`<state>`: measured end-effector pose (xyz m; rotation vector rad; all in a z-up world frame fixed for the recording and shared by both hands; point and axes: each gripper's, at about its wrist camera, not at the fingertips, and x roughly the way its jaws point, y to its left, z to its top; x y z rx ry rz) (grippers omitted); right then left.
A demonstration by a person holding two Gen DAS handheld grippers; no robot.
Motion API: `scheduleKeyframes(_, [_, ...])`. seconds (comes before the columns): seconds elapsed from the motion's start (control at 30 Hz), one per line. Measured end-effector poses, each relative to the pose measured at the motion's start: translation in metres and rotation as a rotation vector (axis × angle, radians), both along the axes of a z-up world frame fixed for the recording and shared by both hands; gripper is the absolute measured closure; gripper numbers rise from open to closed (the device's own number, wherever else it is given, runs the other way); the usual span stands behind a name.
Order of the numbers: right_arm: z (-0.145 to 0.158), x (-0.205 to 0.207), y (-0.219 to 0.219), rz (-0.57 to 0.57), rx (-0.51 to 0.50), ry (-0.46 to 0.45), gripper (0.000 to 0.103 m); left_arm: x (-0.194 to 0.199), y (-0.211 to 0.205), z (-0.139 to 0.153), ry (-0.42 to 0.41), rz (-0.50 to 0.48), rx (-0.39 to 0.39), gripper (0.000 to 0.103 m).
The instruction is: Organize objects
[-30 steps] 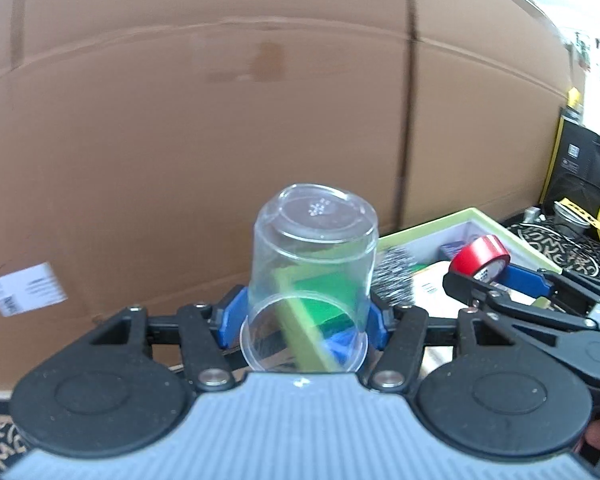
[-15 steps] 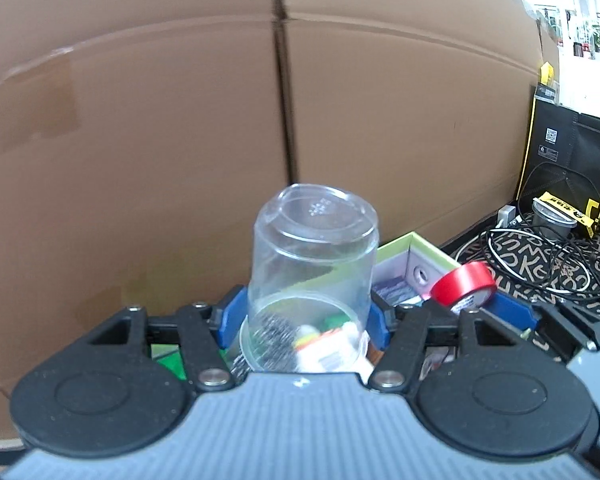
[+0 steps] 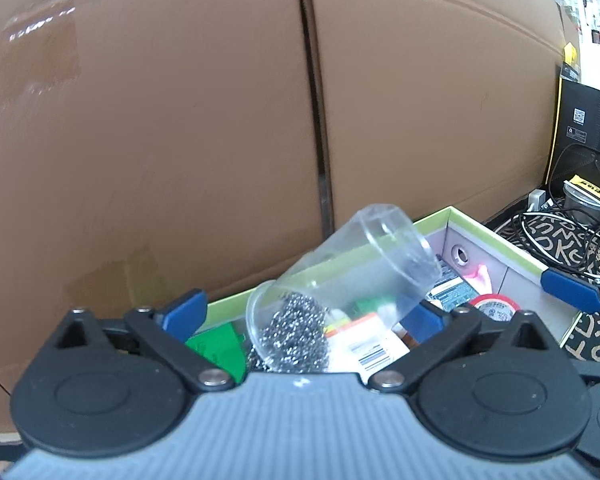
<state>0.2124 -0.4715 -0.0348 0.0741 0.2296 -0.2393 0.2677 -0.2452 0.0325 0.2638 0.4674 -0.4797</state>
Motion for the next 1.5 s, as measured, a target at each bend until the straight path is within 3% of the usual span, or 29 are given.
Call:
scheduleKeyframes(0.43, [0.009, -0.021, 0.002, -0.014, 0.020, -0.060, 0.012, -0.038, 0.022, 0.011, -0.043, 0.023, -0.016, 0.000])
scheduleKeyframes(0.67, [0.014, -0.042, 0.018, -0.004, -0.002, -0.074, 0.007, -0.075, 0.062, 0.019, -0.008, 0.069, -0.047, 0.000])
scheduleKeyframes(0.93, [0.010, -0.095, 0.045, 0.007, -0.040, 0.034, 0.006, -0.108, 0.106, 0.000, 0.124, 0.161, -0.067, 0.000])
scheduleKeyframes(1.2, [-0.001, -0.150, 0.070, -0.014, -0.095, 0.115, 0.002, -0.148, 0.133, -0.015, 0.132, 0.191, -0.060, 0.000])
scheduleKeyframes(1.5, [-0.009, -0.168, 0.078, -0.064, -0.069, 0.155, 0.002, -0.177, 0.151, -0.022, 0.142, 0.173, -0.047, 0.000])
